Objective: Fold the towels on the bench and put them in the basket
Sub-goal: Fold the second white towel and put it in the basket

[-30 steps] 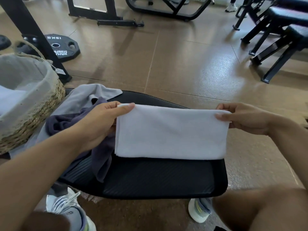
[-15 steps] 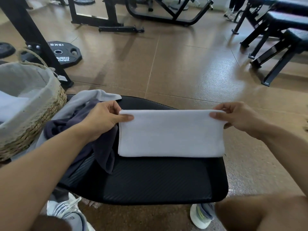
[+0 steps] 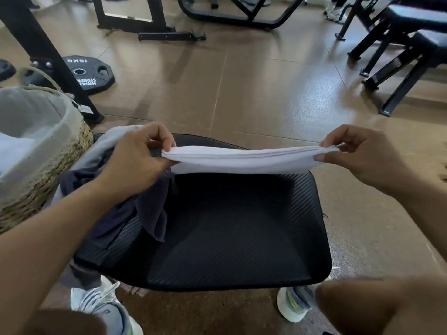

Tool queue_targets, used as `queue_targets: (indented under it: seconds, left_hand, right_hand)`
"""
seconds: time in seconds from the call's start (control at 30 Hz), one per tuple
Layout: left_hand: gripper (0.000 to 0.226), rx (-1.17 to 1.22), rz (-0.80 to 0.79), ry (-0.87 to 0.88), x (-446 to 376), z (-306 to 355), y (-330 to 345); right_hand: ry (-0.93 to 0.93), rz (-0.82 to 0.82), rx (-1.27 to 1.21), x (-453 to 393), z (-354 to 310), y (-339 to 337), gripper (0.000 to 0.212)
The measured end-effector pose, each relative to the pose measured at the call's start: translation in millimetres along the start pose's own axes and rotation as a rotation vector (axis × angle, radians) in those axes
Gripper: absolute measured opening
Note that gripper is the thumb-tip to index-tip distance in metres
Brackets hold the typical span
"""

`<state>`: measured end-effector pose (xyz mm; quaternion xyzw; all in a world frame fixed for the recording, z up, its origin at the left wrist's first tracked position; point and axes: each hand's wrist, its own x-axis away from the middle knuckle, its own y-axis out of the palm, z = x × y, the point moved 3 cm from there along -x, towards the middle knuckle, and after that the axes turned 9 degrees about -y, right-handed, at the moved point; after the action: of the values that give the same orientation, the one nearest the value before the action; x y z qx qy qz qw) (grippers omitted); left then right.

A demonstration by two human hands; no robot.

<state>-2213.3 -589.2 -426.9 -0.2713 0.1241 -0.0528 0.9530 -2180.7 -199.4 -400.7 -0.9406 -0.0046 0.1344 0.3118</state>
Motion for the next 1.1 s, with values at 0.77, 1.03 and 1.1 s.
queue_targets:
  seconds: [0.77,1.03,1.1]
  left_hand:
    - [0.037,-0.743,-0.655,0.075,72,-14,28]
    - [0.049,-0.789,-0.744,0.013,67,-3,25]
    - [0.046,-0.650,-0.599,0.039,63,1,28]
  right_hand:
    - [0.047,-0.910,0.764,76,8,46,0.034]
    - [0.178,-1.041,0.673,86,-5,41,0.024]
    - [0.168,-0.945,0.589,82,-7,41,0.023]
